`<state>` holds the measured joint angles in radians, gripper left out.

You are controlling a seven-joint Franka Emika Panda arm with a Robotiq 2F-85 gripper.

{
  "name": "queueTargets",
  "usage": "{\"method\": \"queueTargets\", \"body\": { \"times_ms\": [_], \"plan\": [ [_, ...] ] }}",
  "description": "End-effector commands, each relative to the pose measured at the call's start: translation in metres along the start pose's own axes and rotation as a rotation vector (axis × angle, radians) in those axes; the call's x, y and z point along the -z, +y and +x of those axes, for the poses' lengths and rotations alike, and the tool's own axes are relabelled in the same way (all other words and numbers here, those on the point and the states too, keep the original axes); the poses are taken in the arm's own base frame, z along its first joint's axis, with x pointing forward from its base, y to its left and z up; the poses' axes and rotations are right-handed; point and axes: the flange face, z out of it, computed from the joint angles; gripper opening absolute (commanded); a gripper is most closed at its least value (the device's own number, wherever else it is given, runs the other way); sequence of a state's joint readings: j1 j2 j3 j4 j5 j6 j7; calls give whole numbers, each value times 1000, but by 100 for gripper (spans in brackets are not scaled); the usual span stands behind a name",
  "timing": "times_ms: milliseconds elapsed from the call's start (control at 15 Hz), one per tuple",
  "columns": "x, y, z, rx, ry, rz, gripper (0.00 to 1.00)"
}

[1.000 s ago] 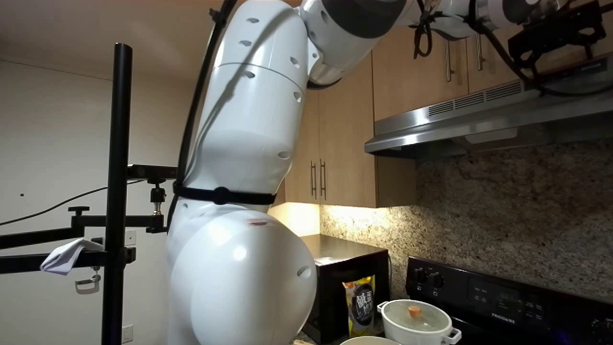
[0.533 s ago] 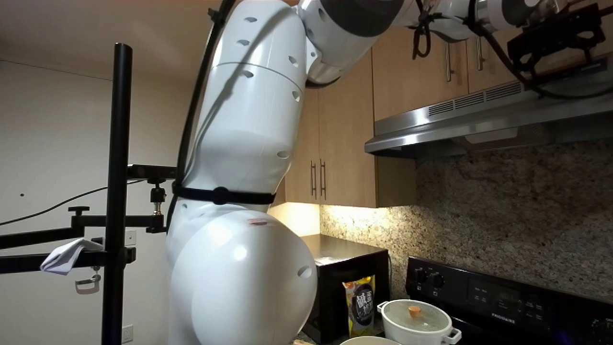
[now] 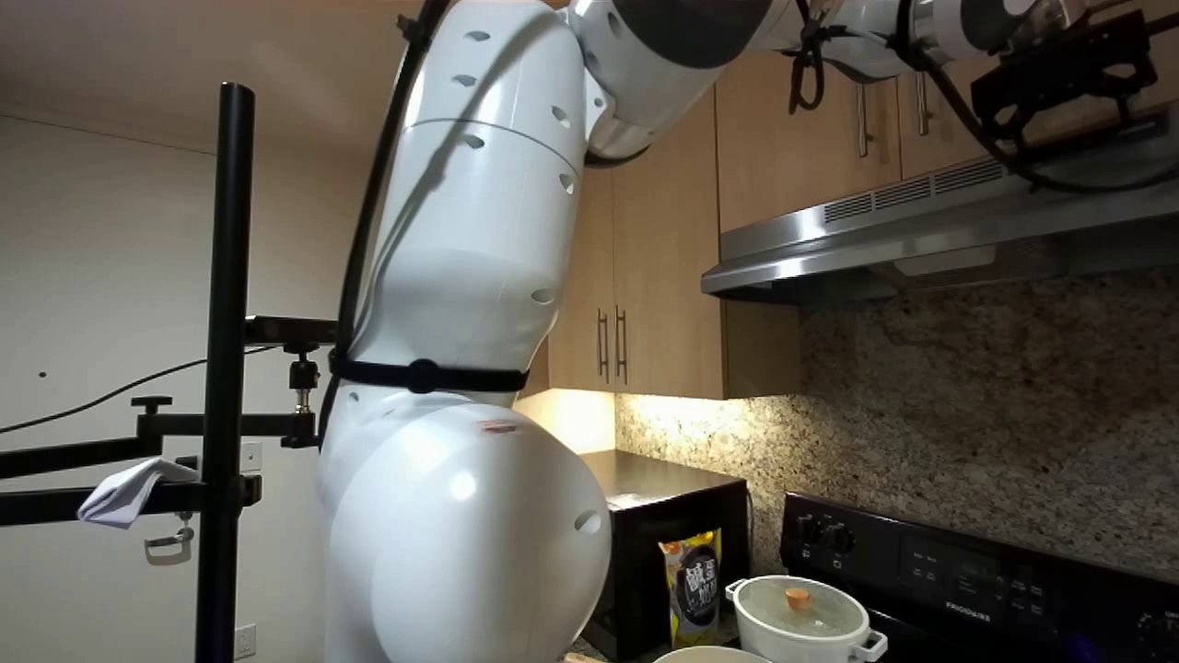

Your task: Turn on the light on top of the stove

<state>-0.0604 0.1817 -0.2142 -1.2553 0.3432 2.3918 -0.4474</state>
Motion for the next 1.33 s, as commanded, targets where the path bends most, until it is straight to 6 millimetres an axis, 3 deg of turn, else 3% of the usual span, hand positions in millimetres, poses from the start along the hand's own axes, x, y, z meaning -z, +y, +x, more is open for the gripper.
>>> {"method": "queueTargets", "body": {
  "times_ms": [0, 800, 1000, 1267],
  "plan": [
    [7, -4, -6, 18, -11, -2, 100],
    [1, -4, 0, 6, -2, 8, 100],
    [-7, -16, -1, -8, -9, 15, 100],
    [-1, -30, -2, -7, 2, 7, 100]
  ]
}}
